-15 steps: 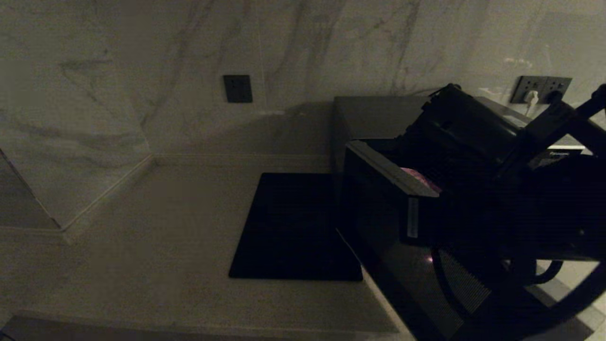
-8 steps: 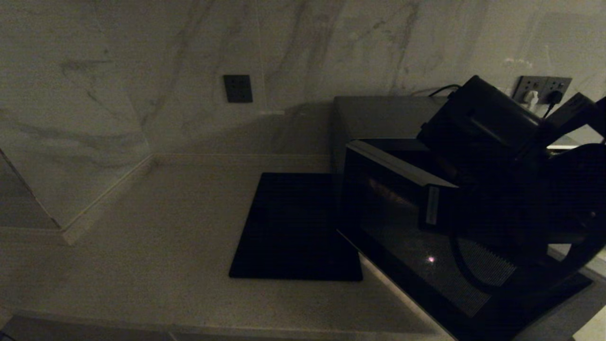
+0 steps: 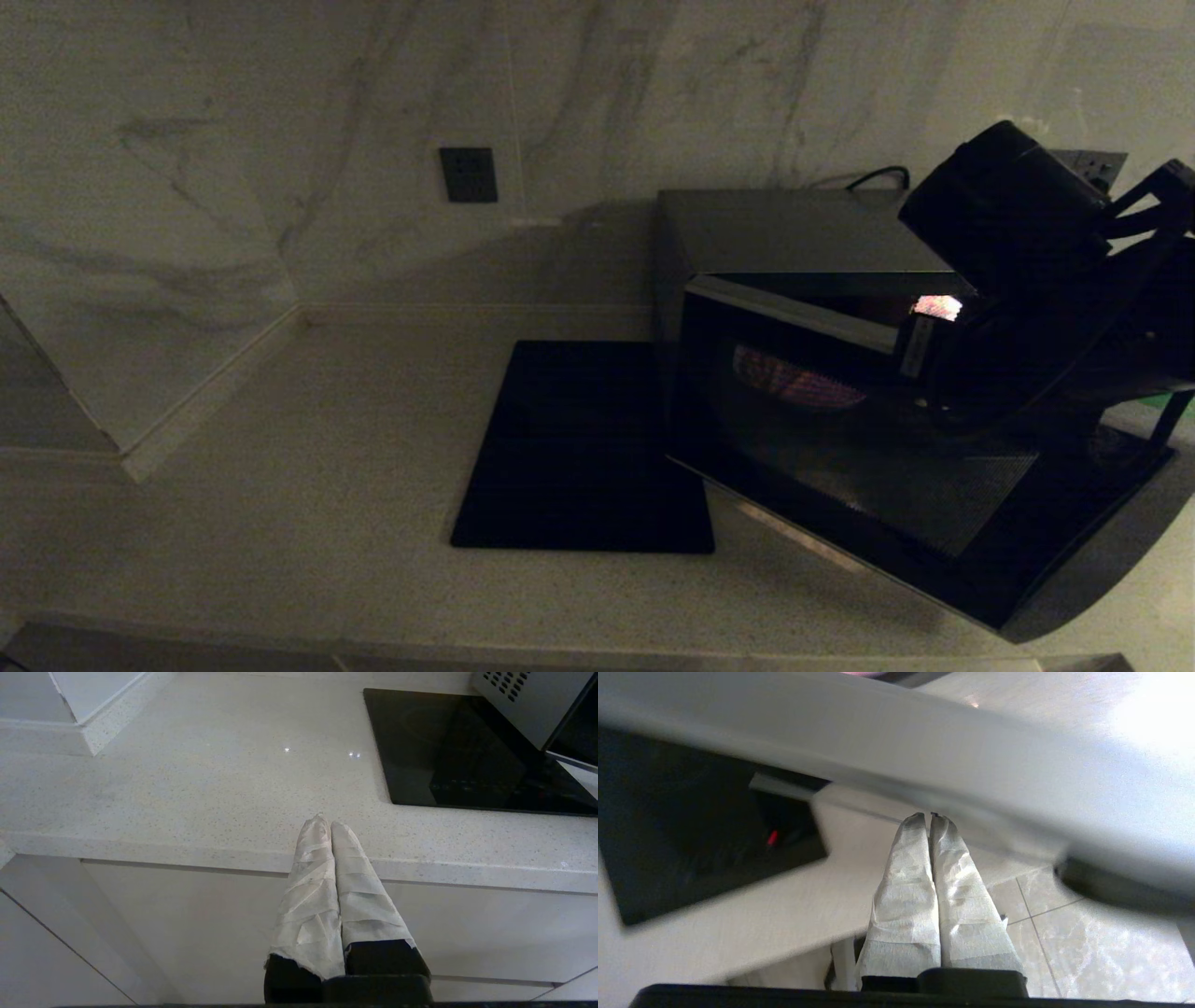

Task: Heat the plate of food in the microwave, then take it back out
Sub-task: Close the microwave oven

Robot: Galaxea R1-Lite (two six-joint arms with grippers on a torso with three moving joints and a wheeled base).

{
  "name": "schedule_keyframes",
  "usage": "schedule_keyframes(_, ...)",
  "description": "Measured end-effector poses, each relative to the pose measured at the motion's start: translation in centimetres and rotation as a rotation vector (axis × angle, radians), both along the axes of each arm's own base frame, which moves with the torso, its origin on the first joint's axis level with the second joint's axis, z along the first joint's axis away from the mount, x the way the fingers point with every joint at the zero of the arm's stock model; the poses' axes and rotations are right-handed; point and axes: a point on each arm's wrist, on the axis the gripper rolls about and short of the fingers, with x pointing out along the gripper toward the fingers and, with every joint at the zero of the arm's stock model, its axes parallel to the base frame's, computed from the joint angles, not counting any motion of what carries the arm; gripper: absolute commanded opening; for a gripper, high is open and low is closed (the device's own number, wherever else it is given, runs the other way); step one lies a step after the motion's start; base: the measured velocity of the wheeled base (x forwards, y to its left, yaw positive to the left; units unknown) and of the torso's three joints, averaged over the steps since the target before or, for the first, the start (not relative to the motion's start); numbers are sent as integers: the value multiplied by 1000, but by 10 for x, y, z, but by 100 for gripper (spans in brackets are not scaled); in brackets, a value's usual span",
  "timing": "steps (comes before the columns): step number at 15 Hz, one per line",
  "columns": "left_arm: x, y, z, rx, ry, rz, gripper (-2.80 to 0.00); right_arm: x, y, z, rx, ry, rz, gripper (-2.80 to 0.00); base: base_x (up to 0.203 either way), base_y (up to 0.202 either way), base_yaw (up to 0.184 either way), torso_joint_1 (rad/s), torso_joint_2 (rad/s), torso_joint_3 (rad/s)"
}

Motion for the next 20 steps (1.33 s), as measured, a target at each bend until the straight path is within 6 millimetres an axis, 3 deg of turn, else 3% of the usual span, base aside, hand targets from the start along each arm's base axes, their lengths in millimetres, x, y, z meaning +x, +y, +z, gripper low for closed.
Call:
schedule_keyframes(11,0,0,0,0,0,0,-280,8,-22,-4,-2,-13,-66,-280,0,0,0,0,0,0)
schedule_keyframes(20,0,0,0,0,0,0,-280,51,-61,-21,-19,-39,-204,-280,0,0,0,0,0,0)
